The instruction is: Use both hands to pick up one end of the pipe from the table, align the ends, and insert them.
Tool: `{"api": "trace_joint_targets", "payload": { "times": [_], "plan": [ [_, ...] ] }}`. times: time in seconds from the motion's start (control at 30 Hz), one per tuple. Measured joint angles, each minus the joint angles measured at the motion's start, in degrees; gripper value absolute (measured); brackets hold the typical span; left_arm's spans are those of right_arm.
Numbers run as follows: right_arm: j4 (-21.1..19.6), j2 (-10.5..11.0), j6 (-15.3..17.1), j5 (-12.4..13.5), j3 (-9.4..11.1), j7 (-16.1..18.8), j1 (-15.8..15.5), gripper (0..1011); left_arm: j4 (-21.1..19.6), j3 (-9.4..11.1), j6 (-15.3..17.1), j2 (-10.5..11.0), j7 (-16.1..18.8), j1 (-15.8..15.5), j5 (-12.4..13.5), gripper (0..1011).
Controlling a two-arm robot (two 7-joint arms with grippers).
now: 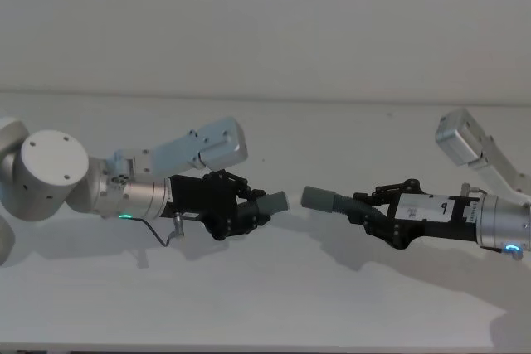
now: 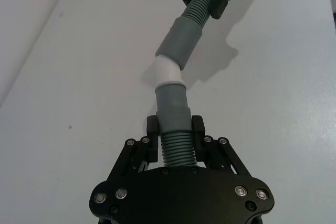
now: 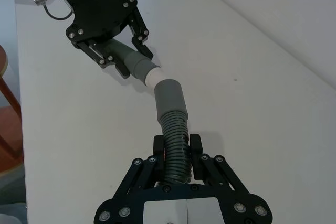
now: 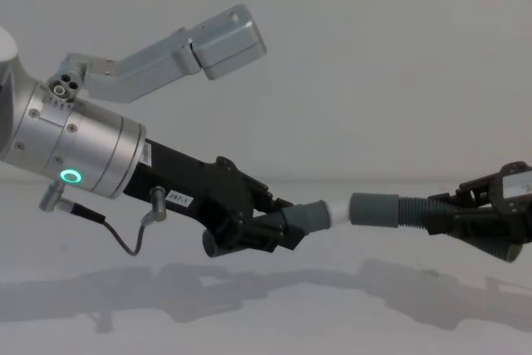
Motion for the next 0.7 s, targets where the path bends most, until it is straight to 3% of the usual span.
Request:
{"api": "trace_joint_targets", "payload": {
  "times": [0.7],
  "plan": [
    [1.22,-0.82,0.05,0.29,-1.8,0.06,1.6,287,2.36,1.15,-1.91,1.37,-3.73,-1.69,-0.86,366]
  ]
}}
